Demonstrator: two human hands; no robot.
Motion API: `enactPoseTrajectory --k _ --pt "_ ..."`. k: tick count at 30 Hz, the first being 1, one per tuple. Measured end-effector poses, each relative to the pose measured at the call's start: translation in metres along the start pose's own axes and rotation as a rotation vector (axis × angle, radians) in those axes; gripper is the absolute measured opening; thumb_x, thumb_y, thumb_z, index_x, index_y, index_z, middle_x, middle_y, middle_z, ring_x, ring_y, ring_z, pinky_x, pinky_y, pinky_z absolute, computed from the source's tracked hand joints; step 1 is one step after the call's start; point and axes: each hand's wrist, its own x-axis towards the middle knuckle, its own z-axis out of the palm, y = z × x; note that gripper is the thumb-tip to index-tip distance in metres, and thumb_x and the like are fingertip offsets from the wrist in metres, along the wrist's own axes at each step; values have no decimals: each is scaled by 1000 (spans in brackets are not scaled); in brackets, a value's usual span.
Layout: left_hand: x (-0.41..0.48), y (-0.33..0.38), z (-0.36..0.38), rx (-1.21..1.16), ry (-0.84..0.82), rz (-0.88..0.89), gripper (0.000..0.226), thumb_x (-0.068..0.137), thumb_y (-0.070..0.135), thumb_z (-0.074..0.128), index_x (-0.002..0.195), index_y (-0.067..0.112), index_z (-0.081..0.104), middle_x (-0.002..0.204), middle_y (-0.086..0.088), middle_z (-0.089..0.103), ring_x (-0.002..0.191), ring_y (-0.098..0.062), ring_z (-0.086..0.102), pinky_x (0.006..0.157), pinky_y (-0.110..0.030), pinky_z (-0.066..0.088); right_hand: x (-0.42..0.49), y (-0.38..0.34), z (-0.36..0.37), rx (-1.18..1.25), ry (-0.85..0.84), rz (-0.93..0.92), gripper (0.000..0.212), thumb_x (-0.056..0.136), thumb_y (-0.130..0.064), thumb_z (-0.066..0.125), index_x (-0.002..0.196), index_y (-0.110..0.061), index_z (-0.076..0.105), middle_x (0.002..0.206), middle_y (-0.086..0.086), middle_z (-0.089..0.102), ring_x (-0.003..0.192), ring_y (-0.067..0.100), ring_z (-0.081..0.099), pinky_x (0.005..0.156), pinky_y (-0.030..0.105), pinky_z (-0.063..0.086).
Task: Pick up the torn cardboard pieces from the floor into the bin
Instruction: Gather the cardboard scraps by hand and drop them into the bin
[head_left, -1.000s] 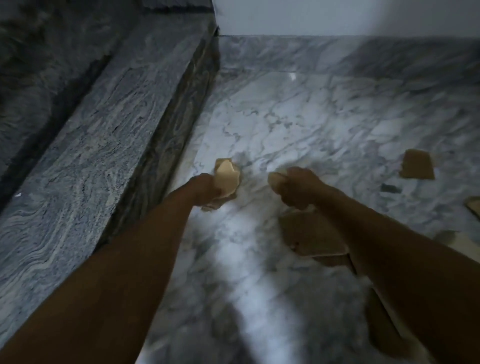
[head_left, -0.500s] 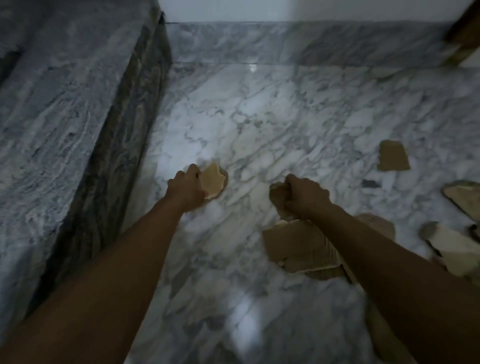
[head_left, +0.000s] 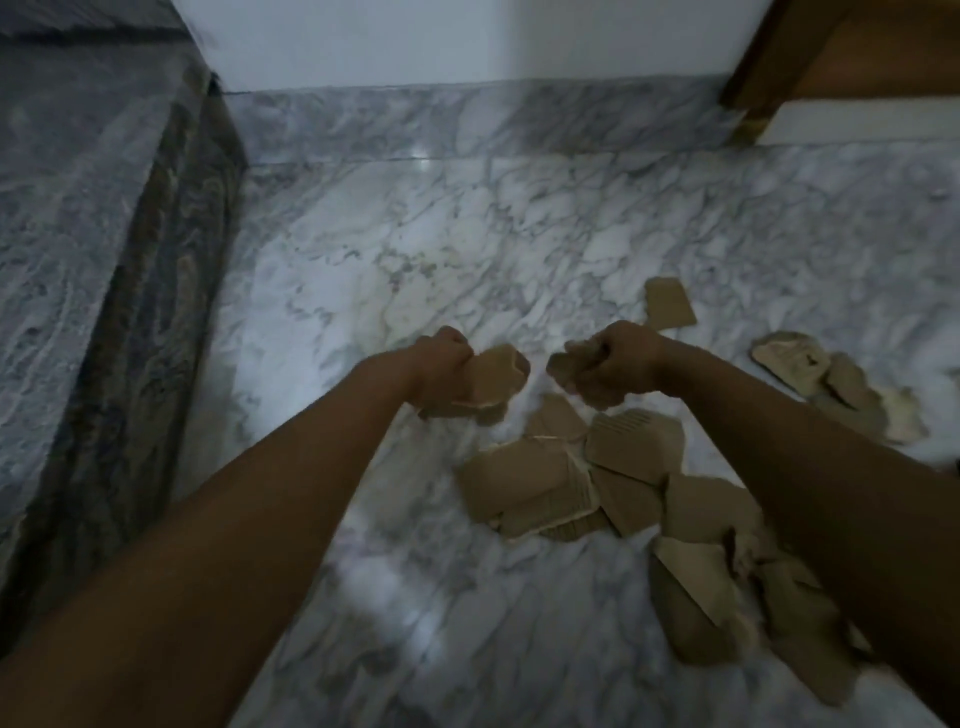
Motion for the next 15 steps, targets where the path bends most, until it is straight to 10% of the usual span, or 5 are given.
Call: enactPoseTrajectory --k 3,7,11,15 --pt "29 31 23 151 -55 50 61 86 44 66 138 20 44 158 -8 9 139 -37 24 109 -50 35 -5 18 12 -155 1 -18 24 77 -17 83 79 4 71 68 13 61 63 20 59 58 29 46" --pt "38 31 43 228 76 17 73 79 52 72 138 24 38 147 -8 24 129 -37 29 100 -53 43 13 36 56 -98 44 -71 26 76 -21 81 63 -15 58 69 6 56 70 22 59 60 33 44" --pt "45 25 52 184 67 -49 84 81 50 71 146 27 23 142 -14 29 119 -38 42 97 -45 44 23 40 89 -295 113 -113 58 86 -37 70 139 -24 48 126 14 47 115 37 50 95 49 46" --pt "46 26 49 99 51 -80 86 78 43 76 144 24 25 137 -16 33 109 -36 53 88 -40 47 26 43 83 -162 56 -174 52 88 -25 69 132 -11 45 125 16 52 112 34 52 81 34 39"
